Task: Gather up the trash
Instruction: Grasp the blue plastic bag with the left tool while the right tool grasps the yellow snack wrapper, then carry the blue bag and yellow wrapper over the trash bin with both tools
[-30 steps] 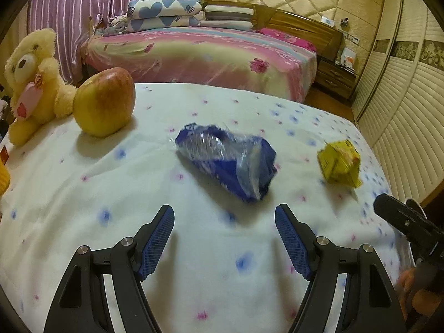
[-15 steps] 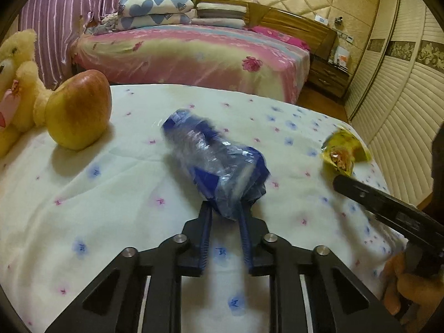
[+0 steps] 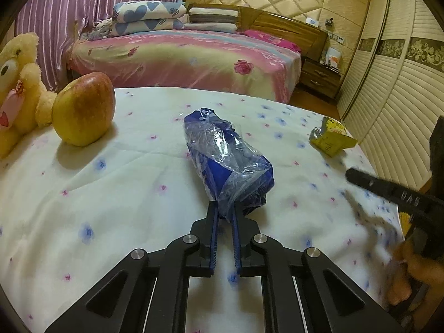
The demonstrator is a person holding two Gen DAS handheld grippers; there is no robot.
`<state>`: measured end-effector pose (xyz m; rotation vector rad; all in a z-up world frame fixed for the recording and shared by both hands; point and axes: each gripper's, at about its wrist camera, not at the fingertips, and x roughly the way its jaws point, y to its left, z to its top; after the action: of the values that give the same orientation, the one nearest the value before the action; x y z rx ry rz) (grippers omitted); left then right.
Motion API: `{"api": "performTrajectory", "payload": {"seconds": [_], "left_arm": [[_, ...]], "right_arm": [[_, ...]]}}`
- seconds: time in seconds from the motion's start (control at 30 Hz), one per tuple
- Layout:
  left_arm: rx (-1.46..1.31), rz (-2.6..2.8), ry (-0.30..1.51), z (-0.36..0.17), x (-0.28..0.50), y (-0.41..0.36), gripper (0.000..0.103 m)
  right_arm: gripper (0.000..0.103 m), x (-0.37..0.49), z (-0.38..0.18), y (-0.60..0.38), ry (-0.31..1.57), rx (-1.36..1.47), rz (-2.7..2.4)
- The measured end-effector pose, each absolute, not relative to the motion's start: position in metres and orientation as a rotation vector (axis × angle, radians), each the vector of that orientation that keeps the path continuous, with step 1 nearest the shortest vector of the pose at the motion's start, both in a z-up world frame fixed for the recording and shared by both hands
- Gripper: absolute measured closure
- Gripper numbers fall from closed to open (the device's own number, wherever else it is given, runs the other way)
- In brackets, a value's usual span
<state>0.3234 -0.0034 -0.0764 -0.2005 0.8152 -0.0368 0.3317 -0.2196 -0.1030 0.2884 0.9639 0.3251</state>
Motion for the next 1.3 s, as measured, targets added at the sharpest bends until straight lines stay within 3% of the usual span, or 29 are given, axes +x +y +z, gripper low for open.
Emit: {"api": "performTrajectory", "payload": {"seconds": [0.03,0.07,0.1,0.17,0.53,0.6,0.7,1.3], "left_arm": [[-0.203,-0.037,0.815,-0.076,0.322,-0.003,0.095],[-0.207,-0.036,0.816,-0.077,0.322,-0.002,0.095],[-0.210,-0.035,0.817,-0.077,0.322,-0.001,0.096],[-0.214,-0.034,0.814,-0.075,0.321,-0.003,0.096],[-0.241,-0.046,0.817,-0.078,0.323,0.002,0.096],[-0.242,-0.048,0.817,-0.078,0.322,0.002,0.096],[-0.231,-0.051,0.814,-0.078,0.322,0.001,0.096],[-0.173,-0.164,0.795,-0.061,0.279,-0.040,0.097]], "right_arm": [[0.092,0.331,-0.100,-0.222,0.952,0.287,0.312],[0.082,0.331,-0.097,-0.224,0.941,0.281,0.299],[0.059,0.334,-0.094,-0.227,0.927,0.276,0.283],[0.031,0.341,-0.092,-0.230,0.921,0.282,0.274],[0.032,0.407,-0.103,-0.217,0.925,0.187,0.244],[0.061,0.411,-0.111,-0.216,0.956,0.169,0.229],[0.071,0.406,-0.114,-0.221,0.966,0.186,0.230],[0.075,0.292,-0.072,-0.255,0.872,0.345,0.269]]}}
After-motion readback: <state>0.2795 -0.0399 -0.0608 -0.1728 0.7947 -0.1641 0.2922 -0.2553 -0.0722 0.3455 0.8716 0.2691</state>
